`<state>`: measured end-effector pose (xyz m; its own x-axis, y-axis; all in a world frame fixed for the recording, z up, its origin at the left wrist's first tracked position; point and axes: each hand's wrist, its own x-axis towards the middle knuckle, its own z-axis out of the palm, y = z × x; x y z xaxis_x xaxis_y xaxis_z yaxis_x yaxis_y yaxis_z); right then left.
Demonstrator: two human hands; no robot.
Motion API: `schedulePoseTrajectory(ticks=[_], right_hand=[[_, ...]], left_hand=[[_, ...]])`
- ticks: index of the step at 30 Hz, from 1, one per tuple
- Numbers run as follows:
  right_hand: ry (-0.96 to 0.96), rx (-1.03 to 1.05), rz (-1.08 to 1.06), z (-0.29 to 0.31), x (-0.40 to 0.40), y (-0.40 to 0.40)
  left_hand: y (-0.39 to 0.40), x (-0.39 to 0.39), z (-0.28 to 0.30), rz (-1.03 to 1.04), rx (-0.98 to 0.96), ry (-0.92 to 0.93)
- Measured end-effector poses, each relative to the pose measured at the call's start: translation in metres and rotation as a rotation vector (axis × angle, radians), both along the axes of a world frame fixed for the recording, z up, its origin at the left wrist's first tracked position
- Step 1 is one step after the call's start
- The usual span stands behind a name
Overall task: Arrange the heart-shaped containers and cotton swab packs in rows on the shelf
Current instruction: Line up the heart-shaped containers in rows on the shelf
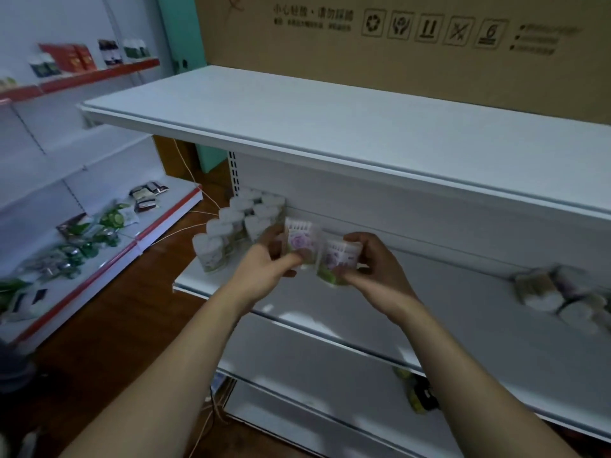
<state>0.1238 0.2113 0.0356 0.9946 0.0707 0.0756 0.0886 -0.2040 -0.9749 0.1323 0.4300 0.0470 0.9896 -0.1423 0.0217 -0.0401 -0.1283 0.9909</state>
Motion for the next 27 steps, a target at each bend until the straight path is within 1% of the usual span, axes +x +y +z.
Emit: schedulePoseTrajectory(ticks=[3, 7, 13, 19, 21, 24, 27], right_hand=[[-0.030, -0.035, -0.031, -0.002, 0.011, 0.020], [-0.035, -0.128, -0.088, -0.010, 0.021, 0.057], [-0.014, -0.207, -0.161, -0.036, 0.027, 0.120], [-0.017, -0.279, -0.217, -0.059, 0.034, 0.163], [-0.038, -0.366, -0.228, -0.073, 0.037, 0.169], [-0.186, -0.621, -0.213, -0.090, 0.039, 0.177], [-0.284, -0.794, -0.244, -0.095, 0.045, 0.187]], left_hand=[[0.028, 0.008, -0.002, -0.005, -0.052, -0.004], [0.065, 0.019, 0.003, -0.025, -0.040, -0.021], [0.124, 0.037, 0.006, -0.026, -0.084, -0.018], [0.160, 0.046, 0.003, -0.060, -0.098, -0.005], [0.169, 0.048, 0.000, -0.075, -0.095, 0.006], [0.178, 0.053, -0.003, -0.079, -0.080, 0.008], [0.183, 0.056, -0.006, -0.085, -0.064, 0.002]])
